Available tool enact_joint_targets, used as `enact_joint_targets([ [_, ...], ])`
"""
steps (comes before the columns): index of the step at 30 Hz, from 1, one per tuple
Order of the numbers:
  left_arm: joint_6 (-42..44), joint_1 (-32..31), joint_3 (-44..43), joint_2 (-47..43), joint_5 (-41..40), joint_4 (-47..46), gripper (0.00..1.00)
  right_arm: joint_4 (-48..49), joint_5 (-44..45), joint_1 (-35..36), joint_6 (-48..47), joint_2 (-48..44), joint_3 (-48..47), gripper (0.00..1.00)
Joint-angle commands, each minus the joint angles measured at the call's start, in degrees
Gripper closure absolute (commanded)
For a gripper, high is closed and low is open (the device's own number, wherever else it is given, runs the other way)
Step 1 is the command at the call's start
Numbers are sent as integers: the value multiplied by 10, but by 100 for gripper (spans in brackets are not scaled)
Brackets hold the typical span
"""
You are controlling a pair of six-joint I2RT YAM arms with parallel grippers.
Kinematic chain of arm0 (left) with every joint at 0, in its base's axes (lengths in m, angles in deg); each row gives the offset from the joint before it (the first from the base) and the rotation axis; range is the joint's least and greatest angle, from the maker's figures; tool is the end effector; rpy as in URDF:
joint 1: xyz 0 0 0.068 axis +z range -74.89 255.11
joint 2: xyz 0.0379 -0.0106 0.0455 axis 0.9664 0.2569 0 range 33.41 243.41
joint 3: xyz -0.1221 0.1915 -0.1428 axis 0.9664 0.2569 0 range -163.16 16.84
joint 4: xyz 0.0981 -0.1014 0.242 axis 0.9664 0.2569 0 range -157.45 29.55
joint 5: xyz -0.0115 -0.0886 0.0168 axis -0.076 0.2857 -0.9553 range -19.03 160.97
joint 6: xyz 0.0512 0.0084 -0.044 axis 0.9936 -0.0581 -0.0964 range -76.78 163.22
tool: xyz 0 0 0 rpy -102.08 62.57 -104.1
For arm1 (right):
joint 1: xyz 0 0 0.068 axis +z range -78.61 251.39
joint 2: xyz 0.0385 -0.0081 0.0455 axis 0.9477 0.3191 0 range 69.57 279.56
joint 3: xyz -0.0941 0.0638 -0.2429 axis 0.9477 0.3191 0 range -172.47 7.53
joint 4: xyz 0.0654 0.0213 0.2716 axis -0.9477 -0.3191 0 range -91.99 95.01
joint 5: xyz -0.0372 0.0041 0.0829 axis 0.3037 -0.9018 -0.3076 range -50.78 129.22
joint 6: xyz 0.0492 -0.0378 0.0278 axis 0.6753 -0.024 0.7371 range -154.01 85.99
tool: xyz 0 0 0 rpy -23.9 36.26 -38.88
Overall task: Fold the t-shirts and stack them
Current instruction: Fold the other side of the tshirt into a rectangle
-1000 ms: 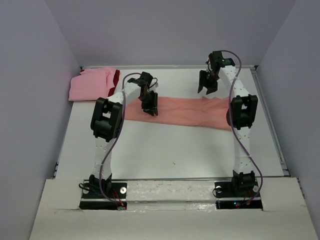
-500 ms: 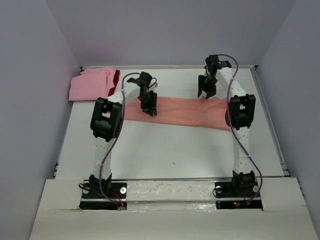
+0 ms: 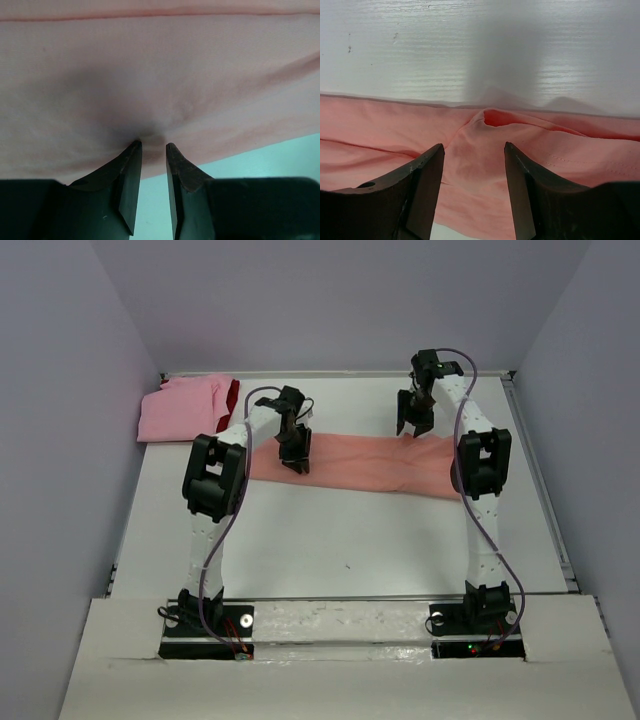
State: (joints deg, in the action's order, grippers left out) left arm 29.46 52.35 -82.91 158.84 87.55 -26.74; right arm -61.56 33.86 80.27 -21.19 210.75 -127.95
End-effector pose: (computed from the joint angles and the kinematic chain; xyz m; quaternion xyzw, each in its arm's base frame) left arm 0.4417 -0.2023 0.1483 0.1054 0.9633 -0.1974 0.1481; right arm 0.5234 0.0869 0.1870 0.0268 0.9866 0.0743 0.1425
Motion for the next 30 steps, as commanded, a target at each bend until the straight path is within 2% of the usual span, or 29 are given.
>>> enact_joint_targets([
  [1, 5, 0, 12, 4, -13, 10, 63, 15, 11, 3, -6, 11, -10, 43],
  [12, 1, -1, -4, 13, -23, 25, 63, 47, 18, 3, -6, 21, 1, 44],
  [18, 5, 0, -13, 14, -26, 35, 63, 68, 21, 3, -5, 21, 17, 49],
  [19, 5, 0, -14, 15, -26, 37, 63, 70, 23, 3, -5, 22, 17, 51],
  [21, 6, -1, -17, 17, -26, 41, 63, 72, 24, 3, -5, 22, 18, 65],
  [22, 6, -1, -19, 17, -26, 42, 63, 74, 24, 3, -5, 22, 18, 76],
  [25, 6, -1, -23, 18, -25, 45, 63, 78, 26, 3, -4, 22, 17, 96],
  [30, 7, 0, -33, 25, -24, 49, 63, 83, 28, 3, -5, 15, 8, 100],
])
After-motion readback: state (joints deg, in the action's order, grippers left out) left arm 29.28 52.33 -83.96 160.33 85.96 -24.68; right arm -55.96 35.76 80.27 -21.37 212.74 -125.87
